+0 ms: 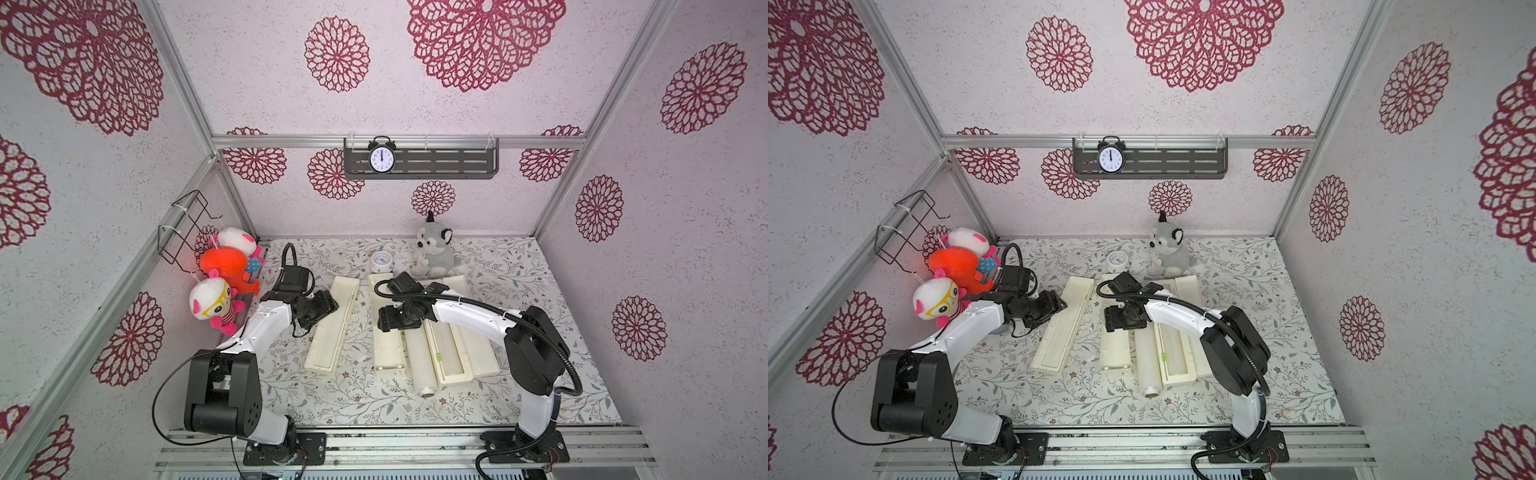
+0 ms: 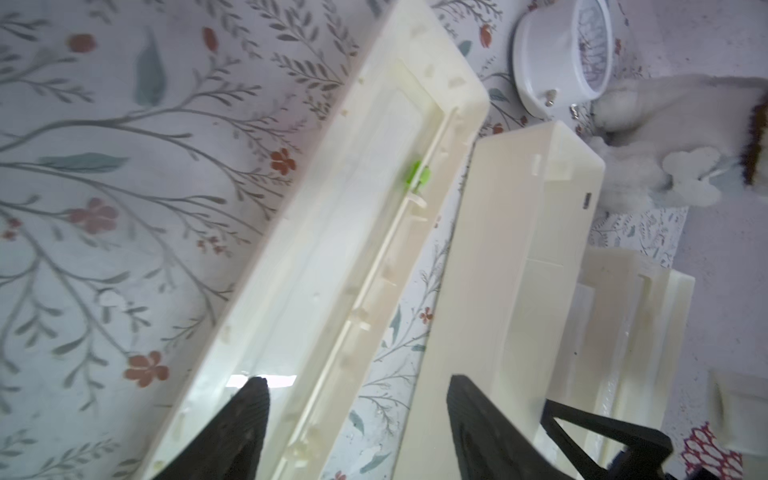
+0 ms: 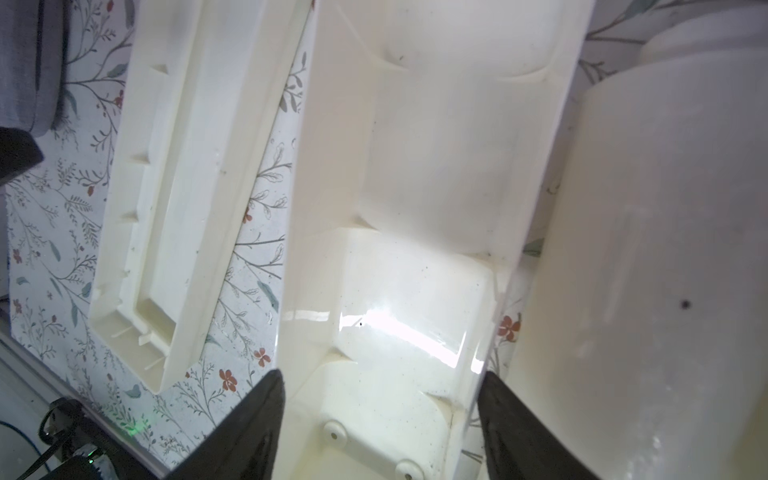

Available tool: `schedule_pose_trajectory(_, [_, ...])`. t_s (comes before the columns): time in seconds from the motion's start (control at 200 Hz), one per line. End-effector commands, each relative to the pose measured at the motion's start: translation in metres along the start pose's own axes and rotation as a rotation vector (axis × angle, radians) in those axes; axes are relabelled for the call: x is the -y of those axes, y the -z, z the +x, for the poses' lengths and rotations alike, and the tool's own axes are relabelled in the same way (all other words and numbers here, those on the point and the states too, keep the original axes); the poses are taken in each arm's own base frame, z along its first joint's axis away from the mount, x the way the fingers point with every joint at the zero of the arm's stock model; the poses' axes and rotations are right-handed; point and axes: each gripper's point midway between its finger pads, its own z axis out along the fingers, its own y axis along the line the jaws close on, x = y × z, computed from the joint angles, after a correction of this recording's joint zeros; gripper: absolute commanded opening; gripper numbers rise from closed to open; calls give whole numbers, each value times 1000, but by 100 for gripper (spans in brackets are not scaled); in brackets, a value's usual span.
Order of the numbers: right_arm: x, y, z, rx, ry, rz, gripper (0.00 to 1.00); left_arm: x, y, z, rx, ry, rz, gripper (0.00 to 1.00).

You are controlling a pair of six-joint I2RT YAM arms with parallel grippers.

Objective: Put plastic wrap rolls into dispensers
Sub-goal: Adjust the plastic wrap cutting box at the center of the board, then pick up the plastic wrap from the center of the board.

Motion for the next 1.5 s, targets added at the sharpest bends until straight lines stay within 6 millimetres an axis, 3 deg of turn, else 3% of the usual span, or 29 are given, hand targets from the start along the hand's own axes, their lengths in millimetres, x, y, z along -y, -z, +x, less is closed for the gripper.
schedule_pose_trajectory(0.0, [-16,12,-6,19,3,-62,74,31,-9,5,-12,-12,87,73])
schedule_pose_trajectory(0.115, [-15,15,-5,25,2,-58,74,52,-25,16,-53,-34,142,73])
schedule_pose_trajectory(0.26, [12,32,-6,61,11,90,74,70,-42,33,-108,-91,137,72])
schedule_pose_trajectory(0.4, [35,47,-3,84,3,213,73,69,-53,38,-116,-125,75,70])
schedule_pose_trajectory(0.525, [50,46,5,80,-23,275,73,65,-63,45,-131,-135,32,66])
schedule_pose_trajectory(0.811, [70,32,19,41,-50,365,72,56,-73,54,-138,-153,-34,55])
schedule_pose_trajectory(1.311, [58,-16,42,-46,-59,310,74,55,-73,52,-116,-183,-118,39])
schedule_pose_trajectory(1.491, [65,-23,47,-48,-76,314,73,54,-68,55,-113,-175,-117,27])
